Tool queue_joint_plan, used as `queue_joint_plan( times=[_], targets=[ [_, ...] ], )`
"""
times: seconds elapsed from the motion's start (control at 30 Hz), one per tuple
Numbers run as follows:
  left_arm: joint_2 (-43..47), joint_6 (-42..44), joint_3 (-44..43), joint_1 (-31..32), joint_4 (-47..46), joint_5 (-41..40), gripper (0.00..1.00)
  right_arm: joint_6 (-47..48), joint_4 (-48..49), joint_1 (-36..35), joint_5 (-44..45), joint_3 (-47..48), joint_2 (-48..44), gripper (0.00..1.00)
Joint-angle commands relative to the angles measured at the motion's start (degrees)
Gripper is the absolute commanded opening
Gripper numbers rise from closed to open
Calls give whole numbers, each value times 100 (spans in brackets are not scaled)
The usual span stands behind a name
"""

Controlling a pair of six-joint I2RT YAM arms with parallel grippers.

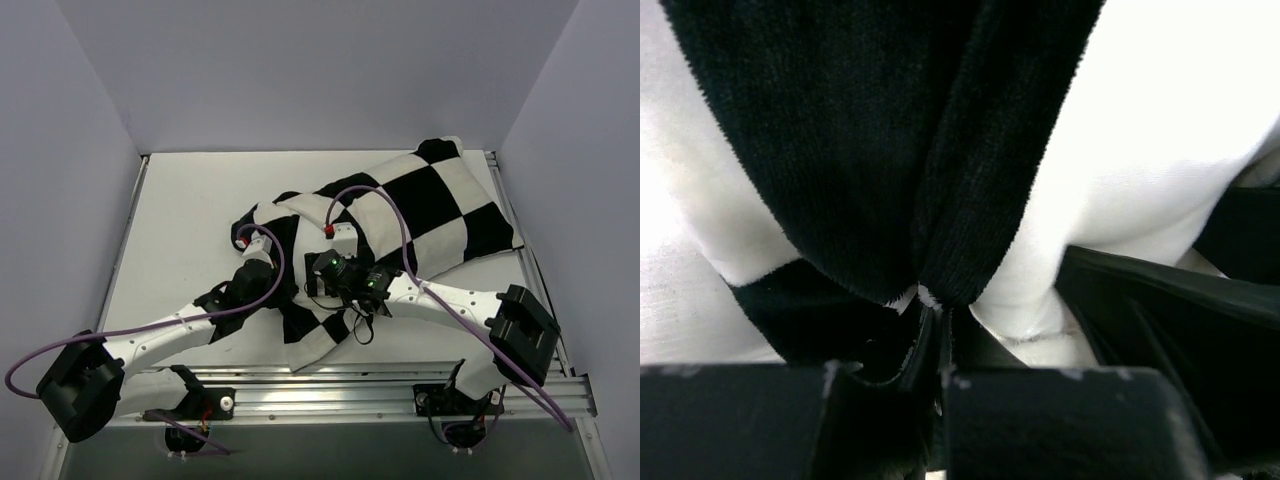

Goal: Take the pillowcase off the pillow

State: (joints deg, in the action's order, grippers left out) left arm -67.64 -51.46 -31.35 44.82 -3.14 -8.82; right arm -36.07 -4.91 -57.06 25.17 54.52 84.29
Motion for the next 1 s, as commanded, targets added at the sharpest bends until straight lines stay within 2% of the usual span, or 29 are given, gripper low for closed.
queue_joint_plan(
  times=[0.0,0.23,0.27,0.3,0.37,0.4,0.43,0.5,0.73,0.97],
  targets=[
    [-30,31,-169,97,-100,56,6,-102,165,2,-389,-65,333,100],
    [-65,22,-178,159,-126,3,6,74,174,19,-978,190,1062,99],
    [-92,13,-187,159,-126,20,6,74,183,37,-1014,199,1228,95],
    [-118,5,-187,176,-126,29,6,74,244,98,-1031,190,1300,79],
    [-162,-39,-178,229,-143,56,6,83,341,195,-1119,173,1414,56],
    [-162,-57,-169,255,-143,56,6,92,437,282,-1189,173,1406,27],
    [-162,-74,-178,282,-152,64,6,101,438,326,-1251,225,1397,14],
    [-153,-127,-204,387,-135,82,5,144,665,406,-1321,348,1318,0],
    [-101,-145,-617,984,531,-286,6,-13,1193,950,-1637,998,879,0],
    [-57,-285,-600,1389,937,-594,5,-233,1712,1917,-1989,1385,553,0]
  ],
)
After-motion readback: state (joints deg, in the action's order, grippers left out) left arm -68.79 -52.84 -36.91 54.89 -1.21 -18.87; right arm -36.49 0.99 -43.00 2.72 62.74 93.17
